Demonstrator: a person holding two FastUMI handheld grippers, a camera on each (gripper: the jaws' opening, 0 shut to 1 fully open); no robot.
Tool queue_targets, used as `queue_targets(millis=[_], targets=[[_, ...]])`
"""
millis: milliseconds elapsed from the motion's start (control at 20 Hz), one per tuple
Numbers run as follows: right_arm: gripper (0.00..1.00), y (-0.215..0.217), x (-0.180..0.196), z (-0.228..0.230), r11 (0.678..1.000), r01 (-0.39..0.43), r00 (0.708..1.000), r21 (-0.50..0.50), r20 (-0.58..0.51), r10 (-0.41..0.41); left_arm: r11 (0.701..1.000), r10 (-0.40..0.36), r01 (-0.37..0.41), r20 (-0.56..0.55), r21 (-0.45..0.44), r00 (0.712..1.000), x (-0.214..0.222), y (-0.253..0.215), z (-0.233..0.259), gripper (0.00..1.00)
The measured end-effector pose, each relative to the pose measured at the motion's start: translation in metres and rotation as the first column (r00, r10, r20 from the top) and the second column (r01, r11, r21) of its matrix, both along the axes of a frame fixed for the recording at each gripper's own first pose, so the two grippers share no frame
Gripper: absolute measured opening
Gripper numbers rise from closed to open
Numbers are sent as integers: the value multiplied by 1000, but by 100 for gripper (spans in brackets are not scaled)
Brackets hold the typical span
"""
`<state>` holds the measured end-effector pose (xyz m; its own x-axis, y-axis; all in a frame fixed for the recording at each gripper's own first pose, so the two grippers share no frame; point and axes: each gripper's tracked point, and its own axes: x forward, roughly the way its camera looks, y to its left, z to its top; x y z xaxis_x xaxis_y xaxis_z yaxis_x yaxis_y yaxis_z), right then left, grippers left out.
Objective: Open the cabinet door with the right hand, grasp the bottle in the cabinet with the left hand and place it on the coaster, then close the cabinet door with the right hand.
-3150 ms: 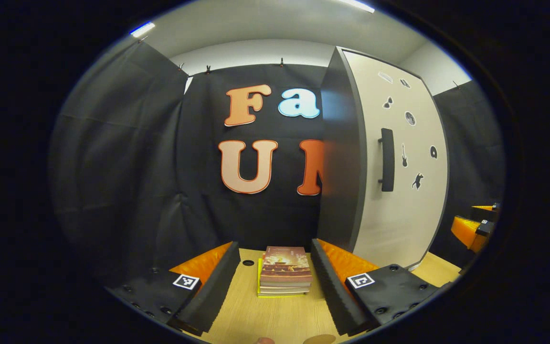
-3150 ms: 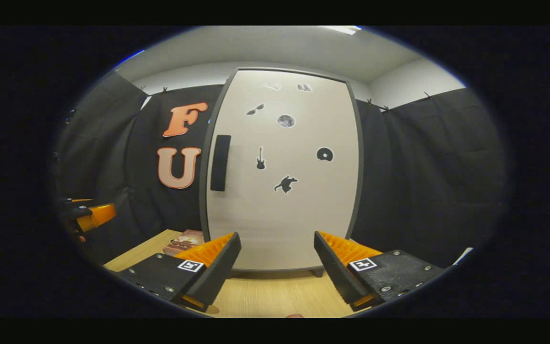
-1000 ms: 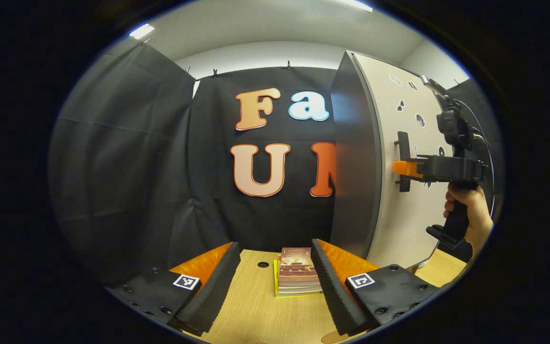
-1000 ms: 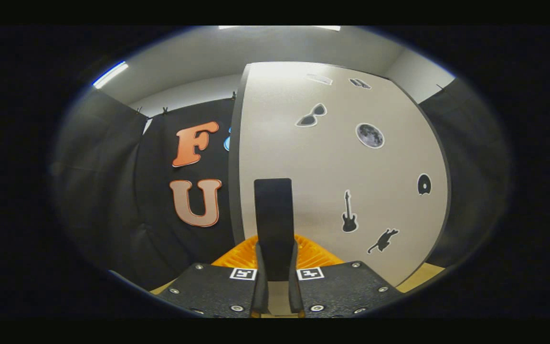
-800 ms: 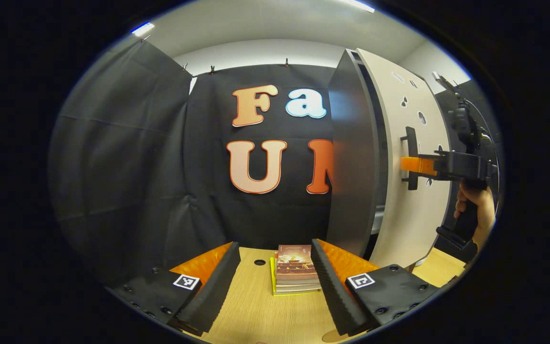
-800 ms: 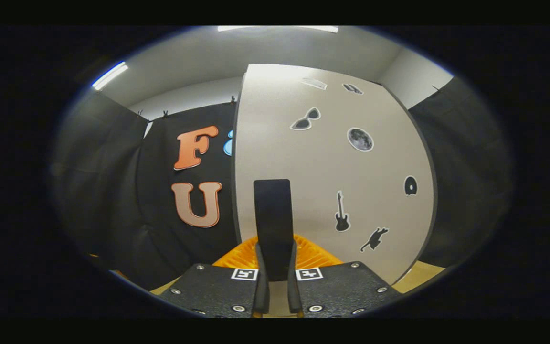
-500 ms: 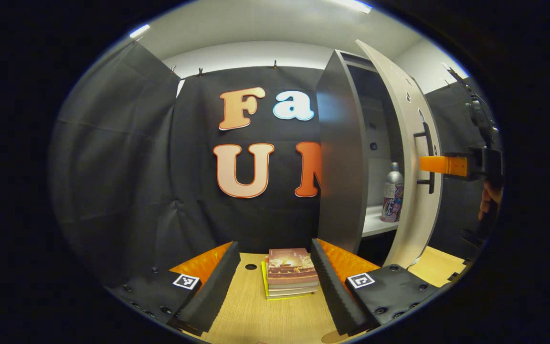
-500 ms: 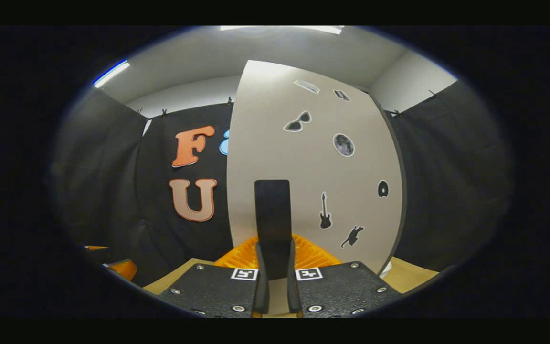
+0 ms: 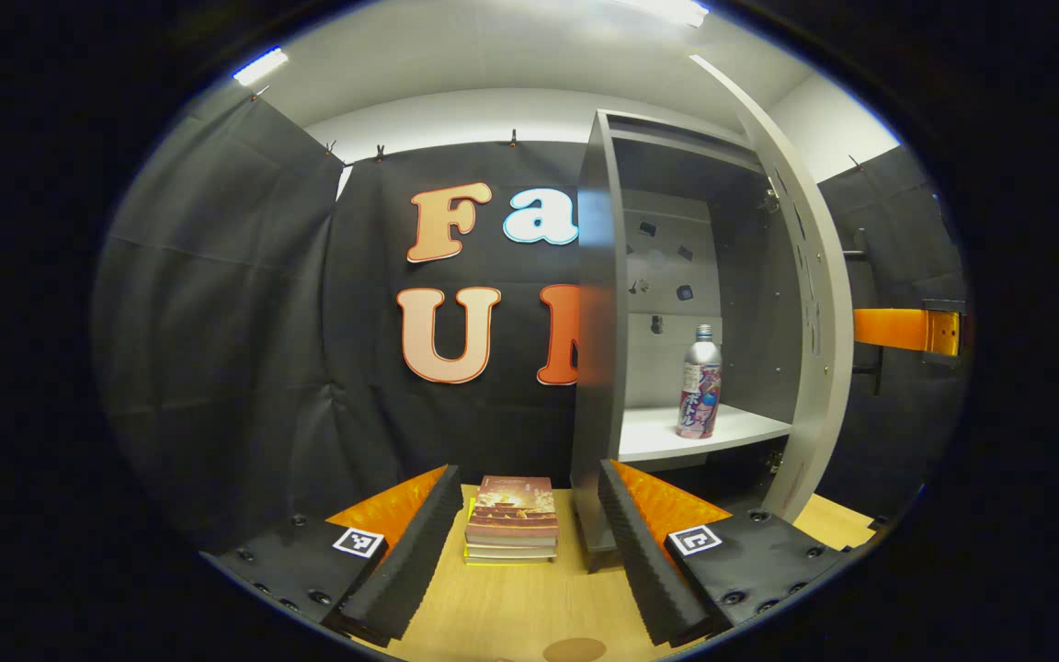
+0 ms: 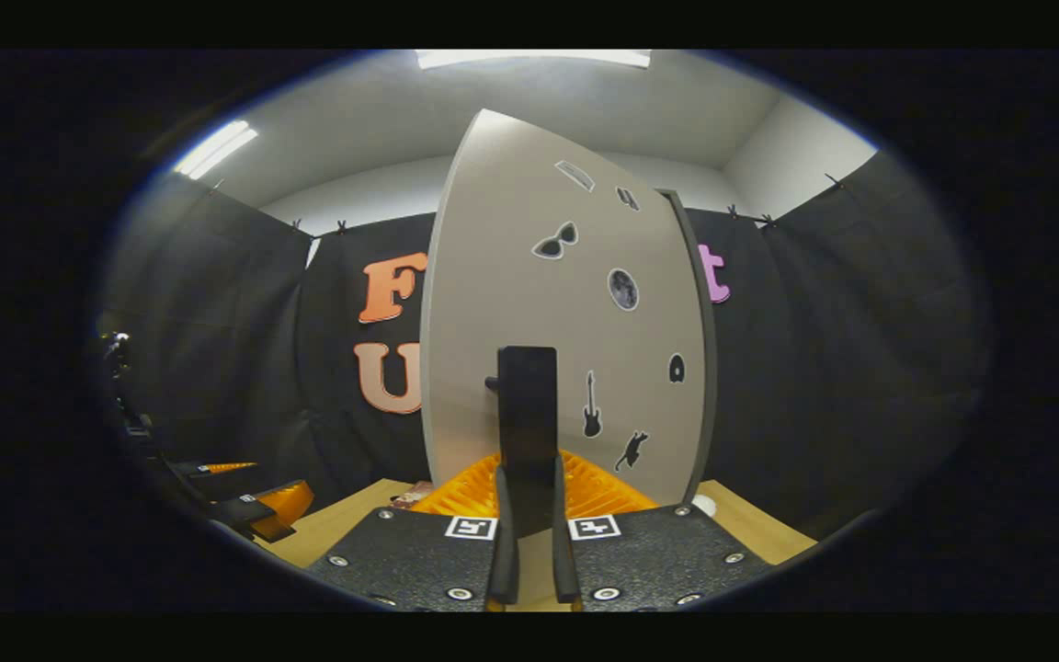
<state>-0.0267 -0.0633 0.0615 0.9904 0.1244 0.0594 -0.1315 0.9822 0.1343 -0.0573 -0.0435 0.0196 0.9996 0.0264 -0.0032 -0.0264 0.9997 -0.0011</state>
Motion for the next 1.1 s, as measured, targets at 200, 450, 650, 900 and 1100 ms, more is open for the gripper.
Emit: queue_targets(millis=[200, 450, 650, 900, 1100], targets=[[13, -56, -28, -3, 1000, 18, 1000, 1, 12, -18, 1000, 25, -25, 2, -19, 1000, -35, -45, 2, 94], [10, -133, -50, -11, 996, 72, 997, -43, 25, -71, 999, -8, 7, -21, -48, 1000, -52, -94, -2, 97], [10, -182, -59, -17, 984, 127, 991, -126, 48, -122, 996, -48, 45, -33, -74, 998, -49, -114, 1, 96], [6, -220, -63, -17, 982, 157, 987, -106, 53, -152, 995, -68, 65, -32, -77, 997, -33, -126, 1, 96], [13, -240, -61, -22, 987, 158, 987, -27, 43, -157, 995, -81, 79, -36, -58, 996, -30, -132, 2, 96]])
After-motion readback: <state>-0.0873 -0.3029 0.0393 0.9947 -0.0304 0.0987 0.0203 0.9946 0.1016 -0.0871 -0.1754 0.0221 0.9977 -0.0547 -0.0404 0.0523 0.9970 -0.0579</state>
